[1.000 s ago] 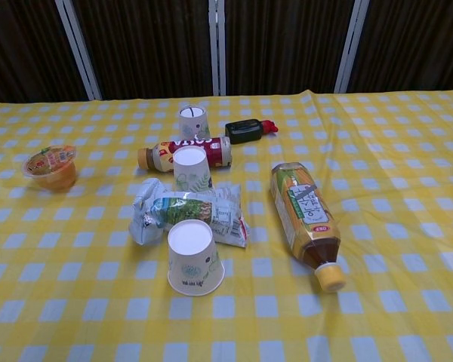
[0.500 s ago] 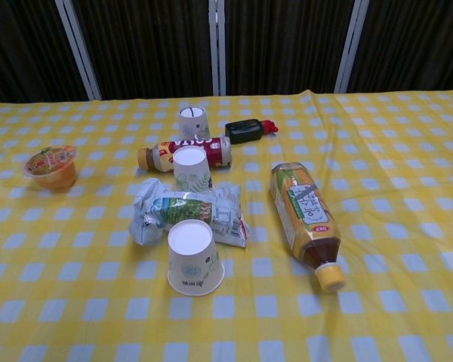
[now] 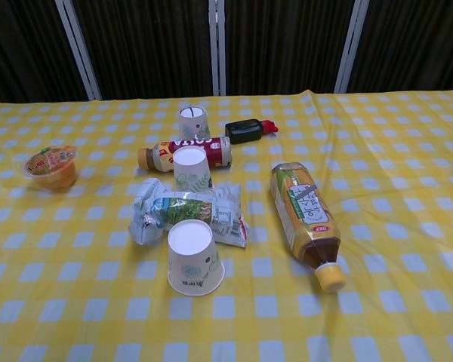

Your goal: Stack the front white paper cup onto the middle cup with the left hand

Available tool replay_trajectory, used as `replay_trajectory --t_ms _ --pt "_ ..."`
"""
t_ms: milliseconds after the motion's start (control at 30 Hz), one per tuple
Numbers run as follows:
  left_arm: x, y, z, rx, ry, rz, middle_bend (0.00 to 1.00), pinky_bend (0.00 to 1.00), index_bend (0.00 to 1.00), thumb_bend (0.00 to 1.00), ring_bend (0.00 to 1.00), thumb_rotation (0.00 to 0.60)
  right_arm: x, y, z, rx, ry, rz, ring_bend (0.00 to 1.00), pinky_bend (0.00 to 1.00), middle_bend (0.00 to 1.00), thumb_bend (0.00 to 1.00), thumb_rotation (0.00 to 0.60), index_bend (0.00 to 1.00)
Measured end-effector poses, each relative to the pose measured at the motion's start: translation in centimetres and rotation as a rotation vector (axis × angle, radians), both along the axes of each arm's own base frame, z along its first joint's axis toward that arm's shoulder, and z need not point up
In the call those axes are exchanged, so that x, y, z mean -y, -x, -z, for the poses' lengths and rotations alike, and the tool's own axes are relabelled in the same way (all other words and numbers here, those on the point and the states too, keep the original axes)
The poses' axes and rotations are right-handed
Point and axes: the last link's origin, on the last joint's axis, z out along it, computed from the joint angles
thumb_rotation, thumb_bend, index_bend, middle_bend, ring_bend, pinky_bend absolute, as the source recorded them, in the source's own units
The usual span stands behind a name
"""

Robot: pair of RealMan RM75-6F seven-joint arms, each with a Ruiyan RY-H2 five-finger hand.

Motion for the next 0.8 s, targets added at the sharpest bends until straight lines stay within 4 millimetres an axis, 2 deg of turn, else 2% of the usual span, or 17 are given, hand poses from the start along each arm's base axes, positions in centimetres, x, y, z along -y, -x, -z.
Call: replay_trajectory --t_ms 200,300,467,633,800 --pt "-0.5 -0.4 0.2 -0.006 0.022 0.022 0.00 0.00 0.00 0.03 0.00 0.600 0.3 0.1 0.1 -0.003 0.002 0.008 0.00 0.00 0.00 0.04 0.600 0.00" --pt "-1.0 -1.1 0.2 0.003 0.039 0.066 0.00 0.00 0.00 0.04 0.00 0.600 0.4 0.2 -0.2 0.003 0.012 0.015 0.00 0.00 0.00 0.04 0.600 0.00" --pt "-2.9 -3.3 -0.2 -0.014 0.129 0.195 0.00 0.00 0.01 0.04 0.00 0.600 0.5 0.4 -0.6 0.013 0.026 0.022 0.00 0.00 0.00 0.04 0.600 0.00" --pt "-4.9 -5.9 -0.1 -0.086 0.251 0.319 0.00 0.00 0.12 0.12 0.00 0.600 0.6 0.6 -1.0 0.024 0.039 0.028 0.00 0.00 0.00 0.04 0.600 0.00" --pt "-5.9 -8.3 0.8 -0.132 0.350 0.406 0.00 0.00 0.19 0.12 0.00 0.600 0.6 0.7 -1.4 0.030 0.052 0.033 0.00 0.00 0.00 0.04 0.600 0.00"
